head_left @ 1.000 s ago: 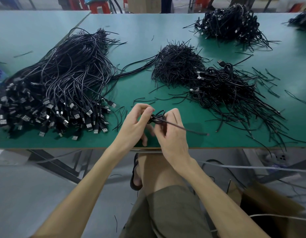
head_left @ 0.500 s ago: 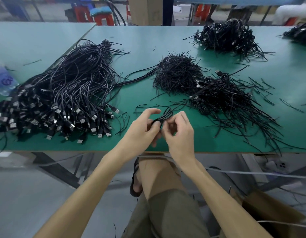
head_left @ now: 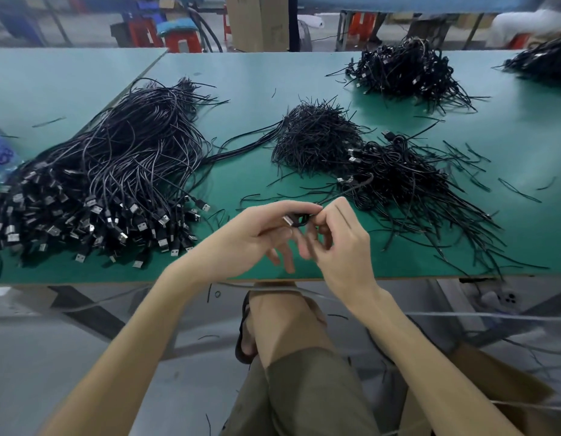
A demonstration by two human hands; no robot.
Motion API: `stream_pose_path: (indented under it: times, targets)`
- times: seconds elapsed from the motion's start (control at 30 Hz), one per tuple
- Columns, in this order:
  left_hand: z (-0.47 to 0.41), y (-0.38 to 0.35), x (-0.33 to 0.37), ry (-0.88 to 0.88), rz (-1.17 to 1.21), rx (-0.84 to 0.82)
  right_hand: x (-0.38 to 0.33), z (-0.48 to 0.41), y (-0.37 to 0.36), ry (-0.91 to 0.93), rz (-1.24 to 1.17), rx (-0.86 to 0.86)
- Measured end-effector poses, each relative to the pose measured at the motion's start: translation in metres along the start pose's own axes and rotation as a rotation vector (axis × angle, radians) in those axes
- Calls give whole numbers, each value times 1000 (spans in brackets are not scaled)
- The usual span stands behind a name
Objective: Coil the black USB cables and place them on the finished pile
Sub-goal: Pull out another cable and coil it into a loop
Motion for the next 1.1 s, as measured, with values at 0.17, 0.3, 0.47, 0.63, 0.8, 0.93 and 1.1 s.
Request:
stream_pose_path:
  times: [0.17, 0.3, 0.47, 0.63, 0.8, 0.93, 1.1]
  targets:
    - [-4, 15, 16, -275, -484, 244, -10, -3, 4, 63, 4, 13]
    - [-6, -1, 22, -357, -492, 120, -16, -6, 10, 41, -50, 40]
    - [-5, -1, 44, -531, -891, 385, -17, -3, 13, -20, -37, 67]
    - [-1, 2, 70, -595, -878, 527, -18, -12, 25, -82, -88, 172]
    - [-18, 8, 62, -285, -709, 433, -7, -14, 28, -189, -137, 183]
    - [-23, 3, 30, -33, -415, 248, -3, -10, 30, -213, -136, 175]
    - [-14, -4, 32, -69, 34, 132, -8, -6, 32, -145, -115, 140]
Point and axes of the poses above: each hand's wrist, its own z-axis away from the middle knuckle, its own y-axis out of the back of the hand, x = y × z, the point moved 10 cm from there along -z, towards the middle knuckle, and after that the axes turned 11 degrees about x, right-handed, at the moved point
